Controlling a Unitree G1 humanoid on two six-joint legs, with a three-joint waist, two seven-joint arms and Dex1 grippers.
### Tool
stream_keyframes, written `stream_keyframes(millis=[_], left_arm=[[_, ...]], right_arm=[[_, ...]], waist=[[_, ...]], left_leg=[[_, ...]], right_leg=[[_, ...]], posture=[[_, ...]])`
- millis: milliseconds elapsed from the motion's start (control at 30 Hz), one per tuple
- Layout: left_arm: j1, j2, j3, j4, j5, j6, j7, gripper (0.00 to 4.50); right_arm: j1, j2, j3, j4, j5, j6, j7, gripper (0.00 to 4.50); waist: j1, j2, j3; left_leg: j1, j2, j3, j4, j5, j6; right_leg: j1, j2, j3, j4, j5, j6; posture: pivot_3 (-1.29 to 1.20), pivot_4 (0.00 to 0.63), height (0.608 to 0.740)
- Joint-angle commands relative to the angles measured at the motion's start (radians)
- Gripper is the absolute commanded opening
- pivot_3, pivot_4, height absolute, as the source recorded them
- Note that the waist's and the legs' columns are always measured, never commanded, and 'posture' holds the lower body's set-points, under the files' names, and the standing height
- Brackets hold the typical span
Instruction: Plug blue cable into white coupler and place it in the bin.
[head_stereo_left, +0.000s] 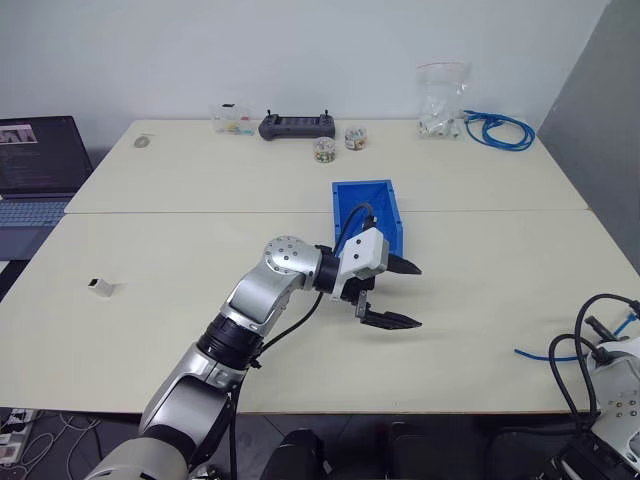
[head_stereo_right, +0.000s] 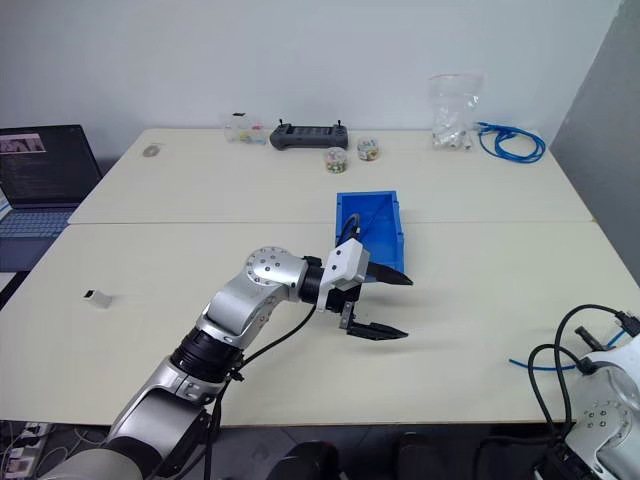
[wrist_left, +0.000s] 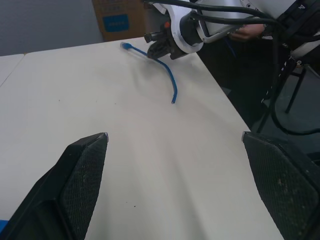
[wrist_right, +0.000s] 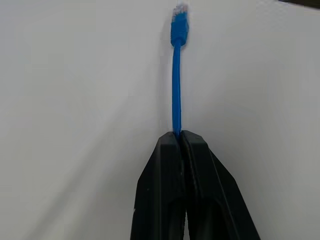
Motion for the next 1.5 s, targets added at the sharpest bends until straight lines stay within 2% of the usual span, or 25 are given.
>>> stream_keyframes(millis=[33, 200, 267, 400, 500, 600, 733, 833, 933, 1100, 1333, 1500], left_arm=[[0.004, 0.018, 0.045, -0.036, -0.023, 0.013, 0.011, 4.5], [0.063, 0.09, 0.108, -0.127, -0.08, 0.098, 0.014, 4.5], [0.096, 0.126, 0.135, -0.168, -0.094, 0.126, 0.024, 4.5], [0.241, 0.194, 0.295, -0.263, -0.086, 0.155, 0.188, 4.5], [0.362, 0.239, 0.382, -0.33, -0.093, 0.186, 0.262, 4.5], [0.542, 0.311, 0.435, -0.405, -0.079, 0.174, 0.269, 4.5], [0.677, 0.358, 0.479, -0.429, -0.075, 0.14, 0.284, 4.5], [0.8, 0.402, 0.528, -0.362, -0.036, 0.057, 0.272, 4.5], [0.864, 0.425, 0.575, -0.292, -0.025, -0.01, 0.274, 4.5], [0.861, 0.423, 0.604, -0.238, -0.031, -0.071, 0.282, 4.5], [0.802, 0.437, 0.571, -0.219, -0.034, -0.093, 0.242, 4.5], [0.715, 0.443, 0.514, -0.176, -0.008, -0.12, 0.204, 4.5]], right_arm=[[0.04, -0.17, 0.138, -0.019, 0.057, -0.101, 0.247, 0.01], [0.104, -0.421, 0.302, -0.028, 0.121, -0.244, 0.606, 0.01], [0.108, -0.494, 0.344, -0.033, 0.143, -0.282, 0.703, 0.01], [0.092, -0.775, 0.575, -0.106, 0.145, -0.461, 1.116, 0.01], [-0.005, -0.852, 0.725, -0.109, 0.146, -0.547, 1.266, 0.01], [-0.163, -0.834, 0.902, -0.059, 0.09, -0.631, 1.374, 0.01], [-0.298, -0.763, 1.059, 0.034, 0.014, -0.7, 1.427, 0.01], [-0.406, -0.634, 1.236, 0.212, -0.141, -0.831, 1.44, 0.01], [-0.481, -0.53, 1.334, 0.388, -0.244, -0.941, 1.446, 0.01], [-0.542, -0.406, 1.392, 0.56, -0.298, -0.988, 1.453, 0.01], [-0.586, -0.32, 1.416, 0.693, -0.34, -0.98, 1.472, 0.01], [-0.593, -0.304, 1.408, 0.721, -0.354, -0.969, 1.486, 1.06]], waist=[[-0.003, 0.001, 0.0], [-0.007, 0.001, 0.001], [-0.004, 0.0, 0.003], [-0.006, 0.002, 0.006], [-0.005, -0.005, 0.009], [0.002, -0.008, 0.012], [0.015, -0.012, 0.015], [0.027, -0.013, 0.016], [0.027, -0.013, 0.016], [0.035, -0.012, 0.016], [0.031, -0.012, 0.016], [0.027, -0.012, 0.016]], left_leg=[[0.0, 0.0, 0.001, 0.0, 0.0, 0.0], [0.0, 0.001, 0.0, 0.0, 0.0, 0.0], [0.0, 0.002, -0.001, -0.001, 0.0, 0.0], [0.001, 0.001, 0.001, 0.0, 0.0, 0.0], [0.0, 0.004, 0.0, 0.0, 0.0, 0.0], [0.0, 0.006, -0.001, 0.0, 0.0, 0.0], [-0.001, 0.004, -0.001, 0.0, 0.0, 0.0], [-0.002, 0.003, -0.002, 0.0, 0.0, -0.001], [-0.002, 0.003, -0.001, -0.001, 0.0, -0.001], [-0.004, 0.002, -0.002, 0.0, 0.0, -0.003], [-0.004, 0.002, -0.002, -0.001, 0.001, -0.005], [-0.003, 0.001, -0.002, -0.001, 0.001, -0.005]], right_leg=[[0.0, 0.0, 0.0, 0.0, 0.0, 0.0], [0.0, 0.001, -0.001, -0.001, 0.0, 0.0], [0.001, 0.001, -0.002, -0.001, 0.0, 0.0], [0.0, 0.0, -0.001, -0.001, 0.0, 0.0], [0.001, 0.001, -0.003, -0.003, 0.0, 0.0], [0.001, 0.002, -0.003, -0.004, 0.0, 0.0], [0.0, -0.001, -0.003, -0.005, 0.0, 0.0], [0.0, -0.001, -0.003, -0.006, 0.001, -0.002], [-0.001, -0.001, -0.002, -0.007, 0.003, -0.006], [-0.003, -0.002, -0.003, -0.007, 0.003, -0.006], [-0.004, -0.002, -0.003, -0.005, 0.003, -0.006], [-0.006, -0.002, -0.003, -0.002, 0.004, -0.007]], posture=[[0.0, 0.15, 0.74], [0.0, 0.15, 0.74], [0.0, 0.15, 0.74], [0.0, 0.15, 0.74], [0.0, 0.15, 0.74], [0.0, 0.15, 0.74], [0.0, 0.15, 0.74], [0.0, 0.15, 0.74], [0.0, 0.15, 0.74], [0.0, 0.15, 0.74], [0.0, 0.15, 0.74], [0.0, 0.15, 0.74]])
